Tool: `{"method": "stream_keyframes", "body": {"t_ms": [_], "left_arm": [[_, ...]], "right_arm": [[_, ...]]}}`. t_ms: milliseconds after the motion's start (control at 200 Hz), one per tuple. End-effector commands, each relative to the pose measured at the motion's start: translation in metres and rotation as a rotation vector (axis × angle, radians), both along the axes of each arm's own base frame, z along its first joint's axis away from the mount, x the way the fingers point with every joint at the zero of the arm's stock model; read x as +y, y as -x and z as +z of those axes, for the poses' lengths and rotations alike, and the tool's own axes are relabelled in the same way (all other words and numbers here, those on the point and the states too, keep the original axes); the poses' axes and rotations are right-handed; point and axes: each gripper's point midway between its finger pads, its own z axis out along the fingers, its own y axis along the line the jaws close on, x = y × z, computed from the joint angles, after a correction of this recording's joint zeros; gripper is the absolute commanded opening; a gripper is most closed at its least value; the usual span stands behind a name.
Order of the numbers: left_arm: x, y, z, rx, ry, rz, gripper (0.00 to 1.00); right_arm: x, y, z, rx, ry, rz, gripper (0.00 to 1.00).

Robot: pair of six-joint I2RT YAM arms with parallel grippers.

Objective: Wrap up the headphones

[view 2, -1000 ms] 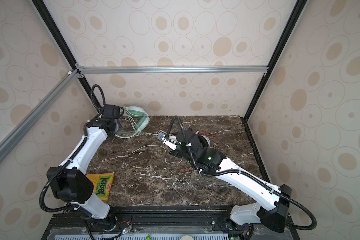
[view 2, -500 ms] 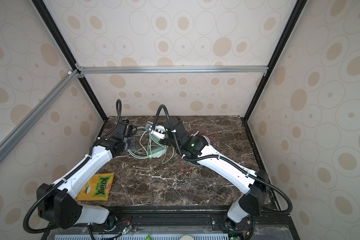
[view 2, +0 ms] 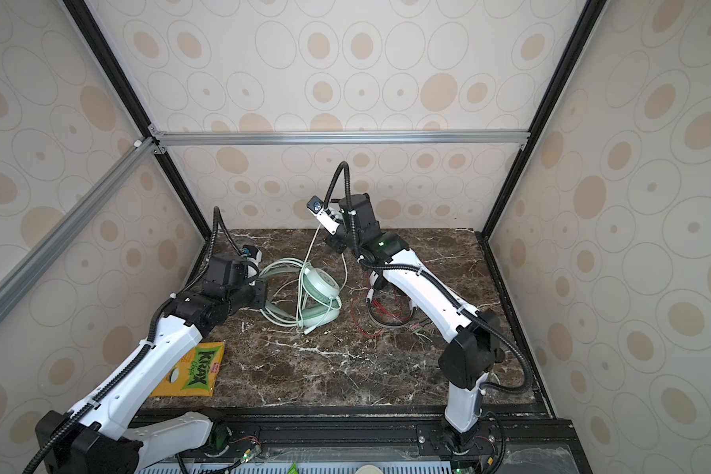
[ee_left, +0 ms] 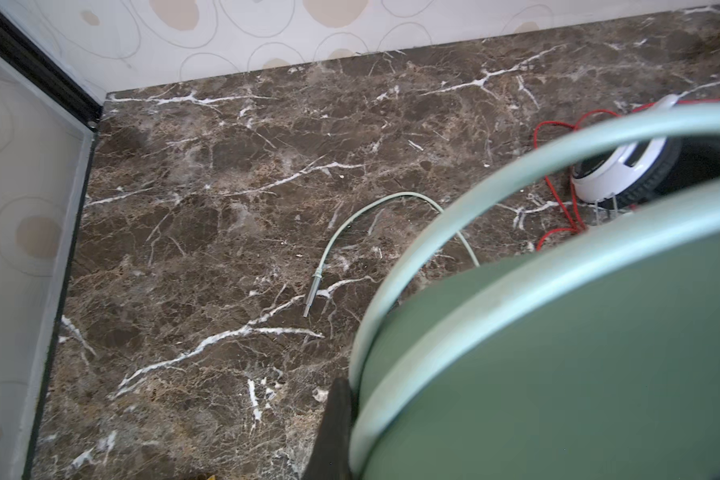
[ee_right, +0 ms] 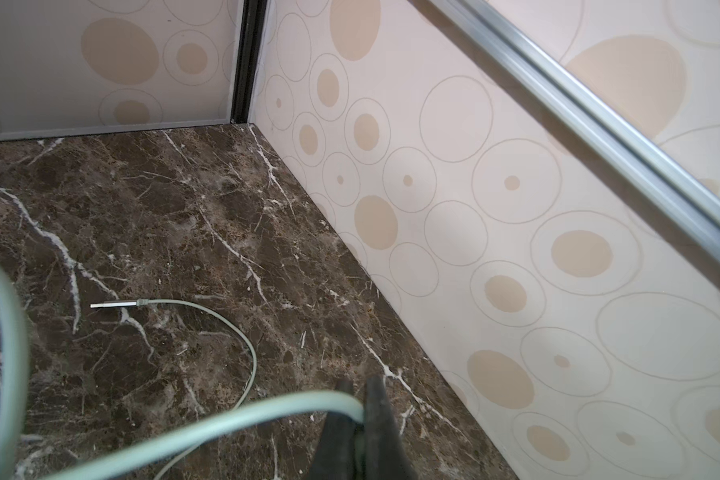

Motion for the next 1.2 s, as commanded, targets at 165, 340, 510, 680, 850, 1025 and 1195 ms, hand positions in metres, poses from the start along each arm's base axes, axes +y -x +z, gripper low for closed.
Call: {"method": "stream_keyframes", "body": {"t_ms": [165,340,510,680,850,1025,1195], "left_arm": [[-0.035,0.014,0.041,-0.093,0.183,-0.163,0.00],[-0.045,0.014,0.062,-0.116,0.262,-0.188,0.00],[-0.051,0.003,0.094,-0.152,0.347,-0.170,0.00],[-0.046,-0.012,0.129,-0.178,0.423,-0.124,0.00],[-0.021,-0.032,0.162,-0.220,0.497,-0.029,0.00],[-0.001,-0.050,0.174,-0.250,0.489,0.027,0.00],[0.012,-0.059,0.181,-0.281,0.490,0.052,0.00]], "right_arm": [[0.011,-0.013,-0.021,0.177,-0.155,0.062,0.00],[0.003,-0.015,-0.041,0.355,-0.330,0.103,0.01],[0.002,0.003,-0.059,0.529,-0.514,0.210,0.16],[-0.004,0.018,-0.087,0.624,-0.605,0.209,0.44],[-0.019,0.034,-0.115,0.679,-0.630,0.174,0.54],[-0.036,0.053,-0.132,0.669,-0.636,0.126,0.63],[-0.038,0.051,-0.150,0.707,-0.659,0.061,0.66]]}}
